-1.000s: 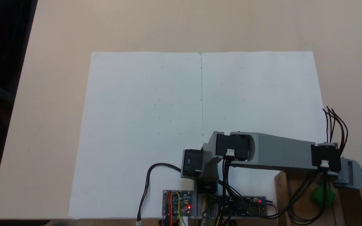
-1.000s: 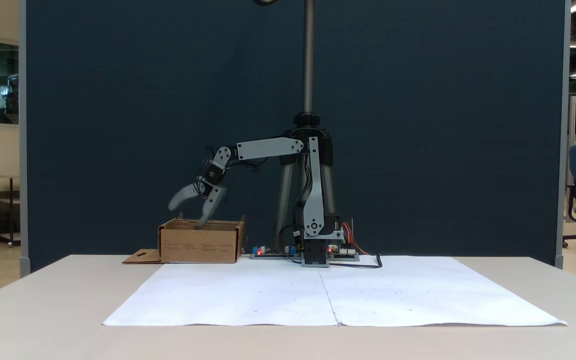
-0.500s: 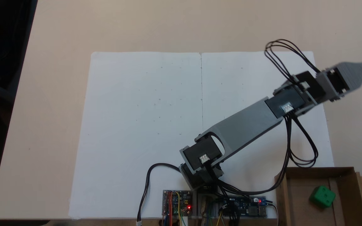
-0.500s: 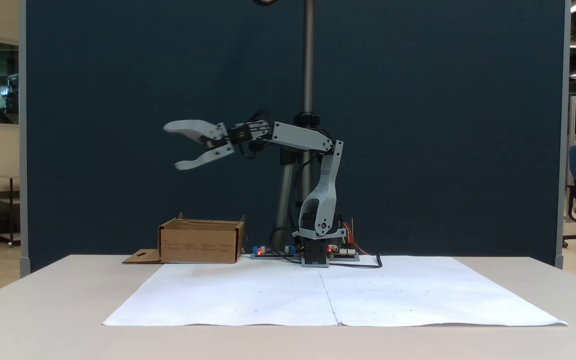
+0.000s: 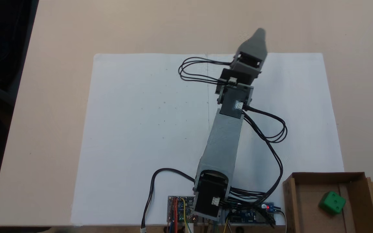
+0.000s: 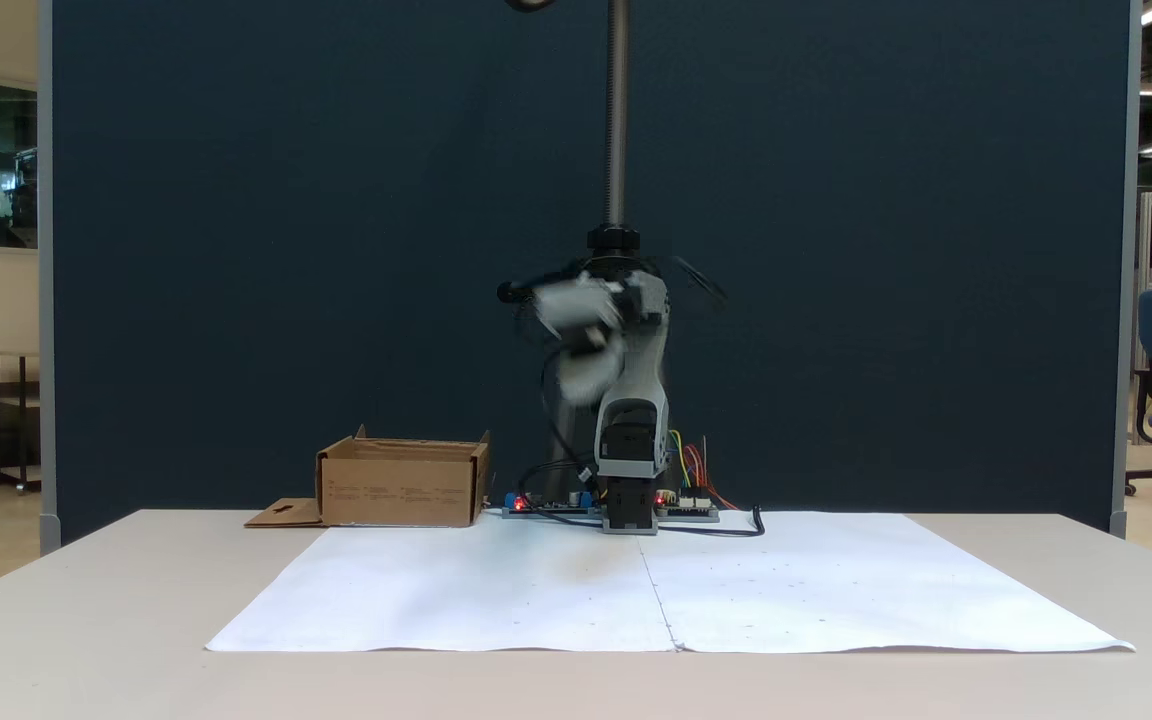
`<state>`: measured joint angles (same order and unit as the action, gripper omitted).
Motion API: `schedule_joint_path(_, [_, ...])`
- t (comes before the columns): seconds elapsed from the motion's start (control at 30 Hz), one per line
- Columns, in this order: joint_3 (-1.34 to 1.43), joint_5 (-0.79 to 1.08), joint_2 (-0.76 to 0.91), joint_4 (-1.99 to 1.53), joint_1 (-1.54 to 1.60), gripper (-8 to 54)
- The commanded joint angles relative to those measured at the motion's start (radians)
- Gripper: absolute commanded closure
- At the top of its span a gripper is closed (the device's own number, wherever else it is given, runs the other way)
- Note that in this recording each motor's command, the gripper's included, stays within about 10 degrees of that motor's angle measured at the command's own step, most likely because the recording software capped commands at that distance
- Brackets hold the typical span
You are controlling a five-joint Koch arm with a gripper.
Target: Grasp a green dice and put it in the bin.
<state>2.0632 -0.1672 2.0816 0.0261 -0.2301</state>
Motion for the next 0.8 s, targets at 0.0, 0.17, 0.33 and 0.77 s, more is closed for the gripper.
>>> schedule_joint_path(0.0, [0.055, -0.035, 0.074, 0.168, 0.067, -0.3])
schedule_joint_path(0.17, [0.35, 0.109, 0.133, 0.322, 0.189, 0.7])
schedule_joint_path(0.33, [0.495, 0.158, 0.14, 0.464, 0.196, 1.8])
schedule_joint_path(0.77, [0.818, 0.235, 0.268, 0.906, 0.195, 2.8])
